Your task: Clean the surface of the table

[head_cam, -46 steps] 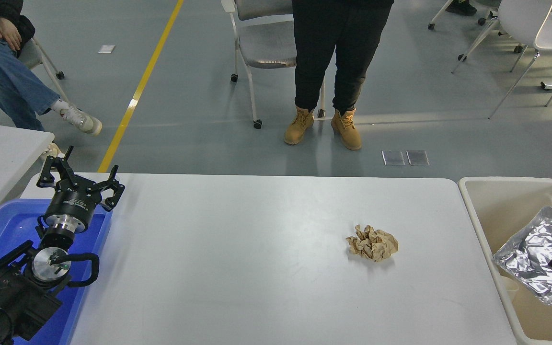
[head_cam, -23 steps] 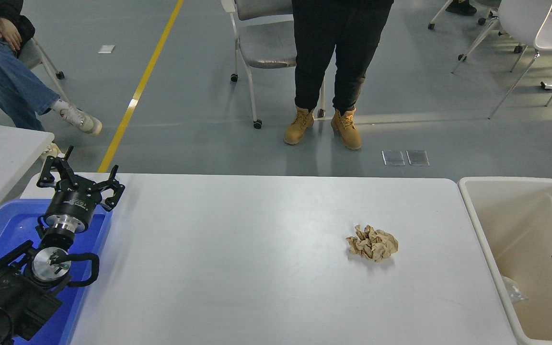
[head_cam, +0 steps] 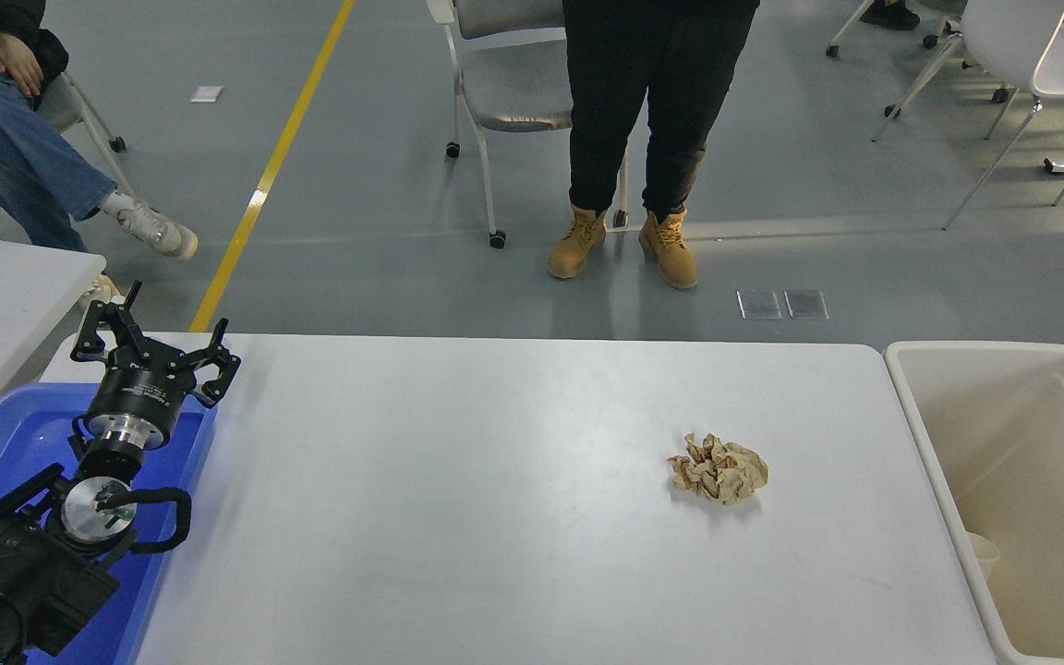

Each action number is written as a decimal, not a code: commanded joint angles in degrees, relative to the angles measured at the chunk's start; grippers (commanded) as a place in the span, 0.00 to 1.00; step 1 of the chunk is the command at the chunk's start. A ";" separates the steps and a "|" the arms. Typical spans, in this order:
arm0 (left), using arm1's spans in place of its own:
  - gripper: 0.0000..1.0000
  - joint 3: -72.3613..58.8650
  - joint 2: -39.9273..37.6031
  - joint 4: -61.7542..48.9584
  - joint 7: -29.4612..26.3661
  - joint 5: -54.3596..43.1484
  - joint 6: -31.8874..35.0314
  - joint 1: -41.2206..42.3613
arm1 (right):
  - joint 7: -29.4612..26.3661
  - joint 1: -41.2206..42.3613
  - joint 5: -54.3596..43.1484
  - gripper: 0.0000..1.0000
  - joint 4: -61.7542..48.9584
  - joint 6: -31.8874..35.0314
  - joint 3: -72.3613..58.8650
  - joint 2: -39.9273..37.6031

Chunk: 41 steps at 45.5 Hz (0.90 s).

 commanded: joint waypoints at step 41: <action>1.00 0.00 0.00 0.04 0.00 -0.01 0.00 0.00 | 0.38 7.74 4.12 0.98 16.04 0.26 57.54 -4.61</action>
